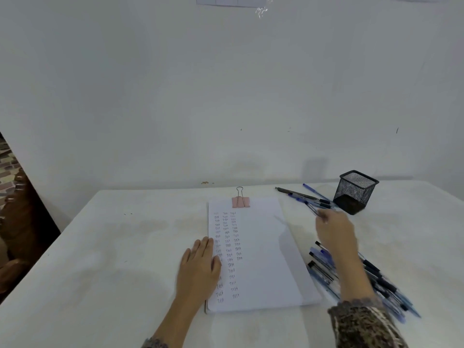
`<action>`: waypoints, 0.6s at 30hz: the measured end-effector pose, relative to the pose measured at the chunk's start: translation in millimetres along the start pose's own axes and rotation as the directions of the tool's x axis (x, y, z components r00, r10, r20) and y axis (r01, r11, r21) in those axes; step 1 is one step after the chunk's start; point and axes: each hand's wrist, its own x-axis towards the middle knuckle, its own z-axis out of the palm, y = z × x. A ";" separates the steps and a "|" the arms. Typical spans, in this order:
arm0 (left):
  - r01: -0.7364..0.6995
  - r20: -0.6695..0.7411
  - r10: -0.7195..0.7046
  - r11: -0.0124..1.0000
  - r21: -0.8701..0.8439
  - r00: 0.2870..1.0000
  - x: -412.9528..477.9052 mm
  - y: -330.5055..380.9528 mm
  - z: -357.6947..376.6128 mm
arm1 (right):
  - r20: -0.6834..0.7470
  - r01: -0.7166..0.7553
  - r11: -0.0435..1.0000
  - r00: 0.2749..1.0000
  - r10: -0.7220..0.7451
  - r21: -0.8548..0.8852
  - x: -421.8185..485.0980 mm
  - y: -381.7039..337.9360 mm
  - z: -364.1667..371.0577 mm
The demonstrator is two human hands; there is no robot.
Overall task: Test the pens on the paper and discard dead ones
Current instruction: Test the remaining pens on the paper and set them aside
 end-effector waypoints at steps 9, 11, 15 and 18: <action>0.007 0.010 -0.007 0.999 0.040 1.000 2.7 -1.7 4.1 | 0.247 -0.267 0.847 0.878 0.411 -0.460 22.6 48.9 -19.1; 0.004 0.005 -0.005 0.999 0.046 1.000 2.0 -1.0 4.0 | 0.238 -0.235 0.871 0.902 0.361 -0.431 37.9 46.1 -23.6; 0.017 0.005 -0.017 0.999 0.047 1.000 1.3 -1.1 3.1 | 0.216 -0.047 0.905 0.964 0.151 -0.423 88.2 18.6 -13.5; 0.021 0.009 -0.021 0.999 0.039 1.000 0.1 1.5 -0.1 | 0.355 0.133 0.885 0.934 0.038 -0.446 106.7 8.5 9.7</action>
